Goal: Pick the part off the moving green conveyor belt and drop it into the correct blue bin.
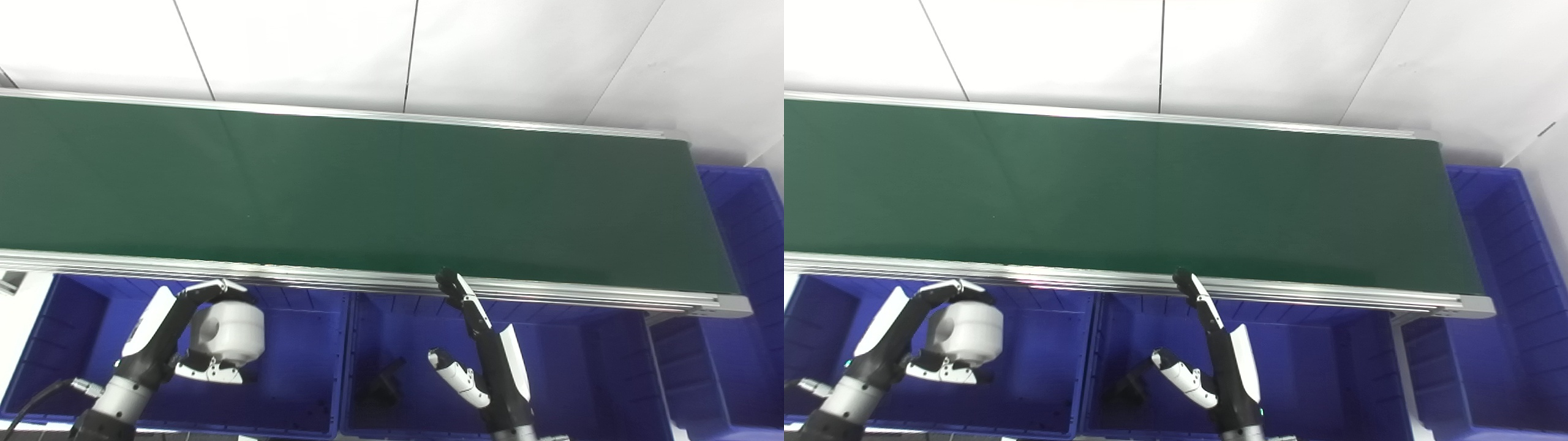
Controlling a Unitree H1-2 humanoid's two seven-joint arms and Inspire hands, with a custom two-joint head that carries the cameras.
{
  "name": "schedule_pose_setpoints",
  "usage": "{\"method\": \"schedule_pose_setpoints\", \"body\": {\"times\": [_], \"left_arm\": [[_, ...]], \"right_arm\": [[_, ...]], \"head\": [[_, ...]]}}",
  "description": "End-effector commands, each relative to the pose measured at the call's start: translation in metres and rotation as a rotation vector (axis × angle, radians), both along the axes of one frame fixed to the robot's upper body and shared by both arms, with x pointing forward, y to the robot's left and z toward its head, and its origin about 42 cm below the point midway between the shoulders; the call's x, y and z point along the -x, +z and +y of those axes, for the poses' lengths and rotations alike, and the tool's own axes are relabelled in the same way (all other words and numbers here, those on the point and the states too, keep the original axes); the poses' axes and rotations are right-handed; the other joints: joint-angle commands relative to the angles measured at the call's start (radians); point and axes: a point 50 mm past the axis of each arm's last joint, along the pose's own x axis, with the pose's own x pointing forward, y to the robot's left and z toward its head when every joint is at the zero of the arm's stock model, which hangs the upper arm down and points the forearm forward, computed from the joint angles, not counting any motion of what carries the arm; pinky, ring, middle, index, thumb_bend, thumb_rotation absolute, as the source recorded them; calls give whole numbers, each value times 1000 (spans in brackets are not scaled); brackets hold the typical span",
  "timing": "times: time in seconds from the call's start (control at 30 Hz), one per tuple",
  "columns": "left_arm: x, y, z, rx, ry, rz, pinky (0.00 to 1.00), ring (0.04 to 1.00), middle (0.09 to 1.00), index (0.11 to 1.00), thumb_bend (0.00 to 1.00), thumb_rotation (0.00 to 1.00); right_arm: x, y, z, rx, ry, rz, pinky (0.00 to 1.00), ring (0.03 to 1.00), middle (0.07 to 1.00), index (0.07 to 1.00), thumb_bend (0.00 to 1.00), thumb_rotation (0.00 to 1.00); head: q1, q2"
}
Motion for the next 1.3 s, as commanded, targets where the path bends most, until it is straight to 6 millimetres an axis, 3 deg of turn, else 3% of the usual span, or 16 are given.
{"method": "schedule_pose_setpoints", "body": {"times": [0.0, 0.23, 0.27, 0.37, 0.4, 0.43, 0.53, 0.6, 0.87, 1.0, 1.07, 1.27], "left_arm": [[-2, 4, 8, -40, -18, -50, 549, 511, 522, 446, 496, 0], [-2, -4, 10, -133, -23, -17, 618, 506, 518, 467, 495, 0], [-2, -4, 11, -163, -23, 11, 645, 598, 525, 470, 501, 0], [-1, 0, 15, -242, -65, 74, 747, 760, 724, 497, 497, 87], [0, 0, 17, -261, -84, 86, 802, 797, 762, 644, 603, 409], [2, 0, 19, -277, -104, 98, 859, 832, 799, 731, 690, 615], [4, 3, 22, -317, -168, 127, 929, 884, 853, 800, 779, 771], [5, 6, 23, -340, -192, 141, 973, 929, 900, 840, 815, 819], [8, 18, 11, -321, -215, 154, 995, 954, 935, 875, 833, 854], [12, 22, 2, -133, -203, 154, 951, 929, 916, 860, 838, 815], [14, 22, -4, -7, -197, 141, 837, 887, 891, 853, 861, 787], [3, 15, -32, 267, -106, 88, 817, 853, 867, 853, 813, 731]], "right_arm": [[-1, 10, 4, -19, -6, -33, 886, 901, 902, 932, 721, 858], [1, 11, 5, -27, -11, -27, 880, 899, 899, 932, 735, 860], [1, 11, 5, -29, -13, -29, 880, 899, 898, 930, 734, 857], [0, 11, 5, -23, -15, -28, 878, 898, 897, 928, 733, 856], [0, 12, 5, -23, -17, -26, 876, 897, 897, 930, 735, 859], [0, 12, 5, -24, -17, -25, 873, 894, 896, 930, 737, 861], [0, 12, 5, -30, -18, -26, 868, 890, 894, 928, 739, 860], [-1, 13, 6, -34, -18, -28, 862, 888, 895, 930, 732, 853], [-1, 12, 6, -16, -17, -26, 861, 888, 897, 933, 736, 869], [0, 12, 4, -8, -12, -26, 860, 887, 898, 933, 735, 873], [1, 11, 4, -3, 0, -24, 876, 898, 905, 938, 735, 864], [3, 9, 3, 14, 28, -5, 886, 903, 915, 938, 748, 818]], "head": [[-1, -1], [1, 4], [1, 5], [4, 6], [5, 9], [6, 11], [10, 12], [8, 11], [-6, 10], [-6, 4], [-10, 3], [-27, -7]]}}
